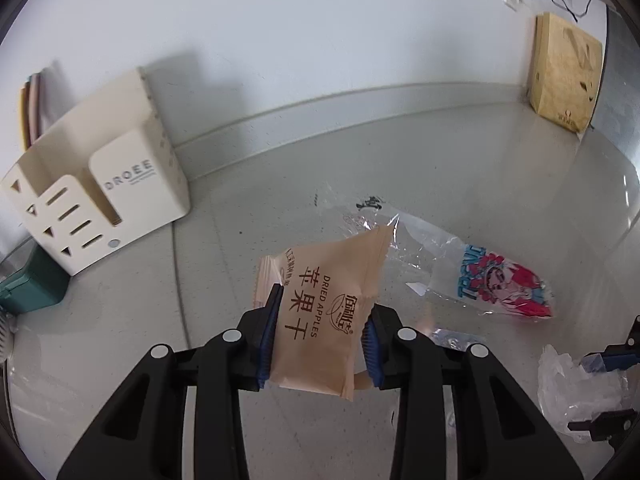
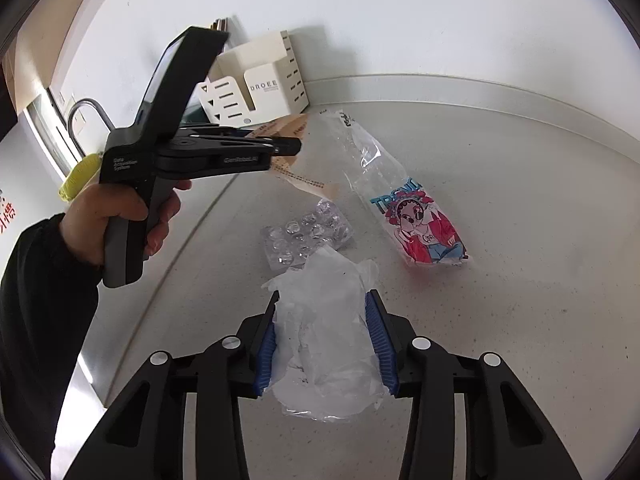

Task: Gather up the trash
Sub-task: 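Carry the dried-apples packet and clear plastic down over the wastebasket with both tools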

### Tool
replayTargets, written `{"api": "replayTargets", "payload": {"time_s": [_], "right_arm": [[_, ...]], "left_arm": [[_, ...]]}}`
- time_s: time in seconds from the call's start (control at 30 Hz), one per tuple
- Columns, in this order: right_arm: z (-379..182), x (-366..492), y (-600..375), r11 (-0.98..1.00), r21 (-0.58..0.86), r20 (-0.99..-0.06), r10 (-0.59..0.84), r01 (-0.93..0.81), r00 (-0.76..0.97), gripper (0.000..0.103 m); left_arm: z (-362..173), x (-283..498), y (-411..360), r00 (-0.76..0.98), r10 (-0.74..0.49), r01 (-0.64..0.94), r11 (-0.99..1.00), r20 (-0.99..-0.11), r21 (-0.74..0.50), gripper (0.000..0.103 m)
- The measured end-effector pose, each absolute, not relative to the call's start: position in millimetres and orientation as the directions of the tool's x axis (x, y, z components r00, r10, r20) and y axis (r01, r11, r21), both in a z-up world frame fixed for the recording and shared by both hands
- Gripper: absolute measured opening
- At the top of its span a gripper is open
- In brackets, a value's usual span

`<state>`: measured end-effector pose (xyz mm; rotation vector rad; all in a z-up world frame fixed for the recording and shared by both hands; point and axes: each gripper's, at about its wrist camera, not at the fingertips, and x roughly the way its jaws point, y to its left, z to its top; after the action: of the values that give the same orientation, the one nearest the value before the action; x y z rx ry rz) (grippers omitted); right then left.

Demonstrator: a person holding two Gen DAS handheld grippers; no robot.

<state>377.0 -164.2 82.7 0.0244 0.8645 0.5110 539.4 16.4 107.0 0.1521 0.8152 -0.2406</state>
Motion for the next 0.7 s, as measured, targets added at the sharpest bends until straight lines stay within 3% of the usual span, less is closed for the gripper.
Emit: {"api": "replayTargets", "payload": {"time_s": [0.7], "right_arm": [[153, 245, -172, 0.867, 0.251, -0.580, 0.491, -0.430, 0.650, 0.044]], "left_arm": [[195, 333, 41, 0.787, -0.226, 0.280, 0.960, -0.574, 0.007, 0.036]]}}
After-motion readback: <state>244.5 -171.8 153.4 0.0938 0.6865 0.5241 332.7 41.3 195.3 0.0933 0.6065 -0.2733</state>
